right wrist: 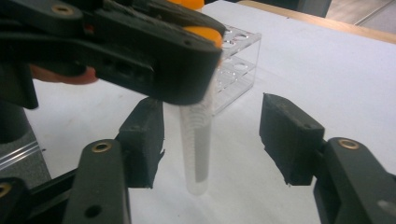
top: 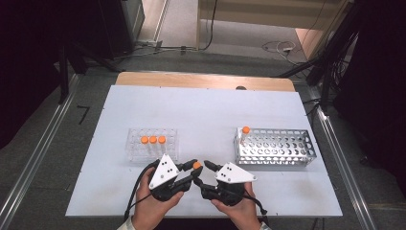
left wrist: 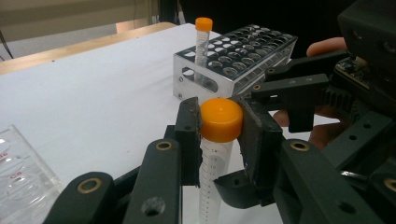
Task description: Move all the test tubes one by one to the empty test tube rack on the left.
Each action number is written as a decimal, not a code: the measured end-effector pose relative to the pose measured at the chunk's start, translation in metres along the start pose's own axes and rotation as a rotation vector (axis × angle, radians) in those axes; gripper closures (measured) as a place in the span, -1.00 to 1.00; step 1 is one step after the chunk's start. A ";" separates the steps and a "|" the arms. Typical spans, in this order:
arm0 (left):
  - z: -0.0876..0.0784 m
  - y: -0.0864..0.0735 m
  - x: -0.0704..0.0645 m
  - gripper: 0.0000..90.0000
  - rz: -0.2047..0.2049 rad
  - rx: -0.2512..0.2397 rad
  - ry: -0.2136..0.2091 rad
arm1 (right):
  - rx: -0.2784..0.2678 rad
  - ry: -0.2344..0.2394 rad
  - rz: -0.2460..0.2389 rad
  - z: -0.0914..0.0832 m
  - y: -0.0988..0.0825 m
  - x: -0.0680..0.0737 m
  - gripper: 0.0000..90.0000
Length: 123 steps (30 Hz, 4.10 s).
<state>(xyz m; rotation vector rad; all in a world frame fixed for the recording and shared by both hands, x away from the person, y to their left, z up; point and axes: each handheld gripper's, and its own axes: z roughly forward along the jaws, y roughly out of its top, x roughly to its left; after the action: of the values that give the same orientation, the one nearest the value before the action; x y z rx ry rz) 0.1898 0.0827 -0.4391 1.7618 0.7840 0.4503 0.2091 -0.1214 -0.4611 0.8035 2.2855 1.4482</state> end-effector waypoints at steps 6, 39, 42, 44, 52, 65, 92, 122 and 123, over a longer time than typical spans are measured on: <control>-0.007 0.003 0.006 0.56 -0.025 -0.008 0.002 | -0.006 0.003 0.000 -0.004 -0.001 -0.001 -0.22; -0.054 0.021 0.033 0.57 -0.087 -0.056 0.064 | 0.001 -0.017 0.011 -0.012 -0.005 -0.010 -0.22; -0.056 0.021 0.033 0.57 -0.091 -0.063 0.068 | 0.001 -0.016 0.012 -0.012 -0.005 -0.010 -0.22; -0.057 0.021 0.034 0.57 -0.090 -0.062 0.069 | 0.002 -0.016 0.014 -0.012 -0.005 -0.010 -0.22; -0.061 0.022 0.037 0.57 -0.095 -0.065 0.082 | 0.004 -0.018 0.016 -0.012 -0.006 -0.010 -0.22; -0.068 0.022 0.046 0.57 -0.109 -0.080 0.105 | 0.007 -0.019 0.015 -0.012 -0.006 -0.011 -0.21; -0.076 0.019 0.061 0.57 -0.130 -0.074 0.150 | 0.011 -0.021 0.015 -0.011 -0.007 -0.011 -0.21; -0.082 0.017 0.076 0.57 -0.157 -0.079 0.202 | 0.013 -0.020 0.022 -0.011 -0.007 -0.011 -0.20; -0.083 0.017 0.076 0.57 -0.157 -0.078 0.204 | 0.013 -0.019 0.022 -0.011 -0.007 -0.011 -0.20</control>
<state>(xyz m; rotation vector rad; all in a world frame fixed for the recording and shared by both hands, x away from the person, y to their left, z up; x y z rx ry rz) 0.1948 0.1900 -0.4020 1.5846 1.0275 0.5529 0.2096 -0.1381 -0.4632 0.8450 2.2818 1.4301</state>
